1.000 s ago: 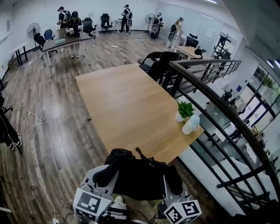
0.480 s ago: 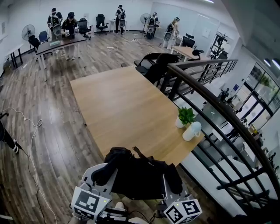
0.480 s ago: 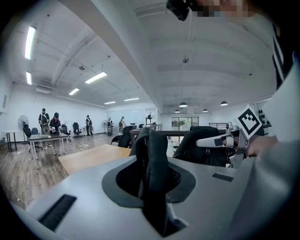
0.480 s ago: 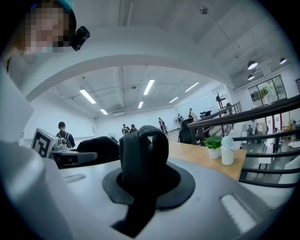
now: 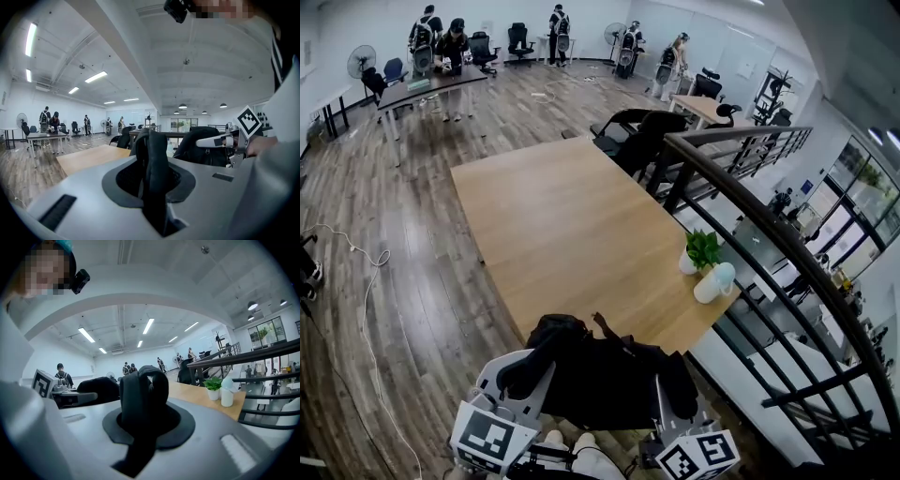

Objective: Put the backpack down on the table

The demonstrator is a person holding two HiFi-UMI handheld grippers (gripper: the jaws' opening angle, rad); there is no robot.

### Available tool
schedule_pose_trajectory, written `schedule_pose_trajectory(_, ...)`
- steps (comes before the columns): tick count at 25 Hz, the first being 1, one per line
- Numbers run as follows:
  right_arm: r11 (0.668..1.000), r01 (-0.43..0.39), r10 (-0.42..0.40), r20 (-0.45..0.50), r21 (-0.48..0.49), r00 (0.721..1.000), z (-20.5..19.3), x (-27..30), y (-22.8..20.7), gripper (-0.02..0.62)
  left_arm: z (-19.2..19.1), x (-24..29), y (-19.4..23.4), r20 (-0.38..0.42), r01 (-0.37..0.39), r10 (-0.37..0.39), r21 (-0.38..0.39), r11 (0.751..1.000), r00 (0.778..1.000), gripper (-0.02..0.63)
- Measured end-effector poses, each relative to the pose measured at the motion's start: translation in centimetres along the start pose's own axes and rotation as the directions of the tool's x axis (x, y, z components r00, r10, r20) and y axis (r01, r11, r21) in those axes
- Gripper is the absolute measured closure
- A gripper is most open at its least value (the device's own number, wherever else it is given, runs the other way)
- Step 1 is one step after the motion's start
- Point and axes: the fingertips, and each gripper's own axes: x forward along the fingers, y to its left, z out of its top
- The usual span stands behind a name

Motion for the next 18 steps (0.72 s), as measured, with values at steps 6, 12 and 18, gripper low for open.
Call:
schedule_pose_trajectory(6,1.0,-0.025,0.025,0.004,-0.012,1.0,1.0,0.3,-0.3,0.541,0.7,0.0,-0.1,0.013,-0.029,0.029,-0.012,1.0,0.999,0.548)
schedule_pose_trajectory(12,0.999,-0.046,0.046,0.003,-0.004,0.999,1.2,0.8,-2.0,0.541,1.6,1.2,-0.5,0.035,-0.037,0.039,-0.031,0.999,0.999,0.548)
schedule_pose_trajectory(18,0.998,-0.059,0.059,-0.006,0.002,0.998,1.0,1.4,-3.0,0.541,1.6,2.1,-0.2,0.029,-0.063,0.063,-0.013,0.998,0.998,0.548)
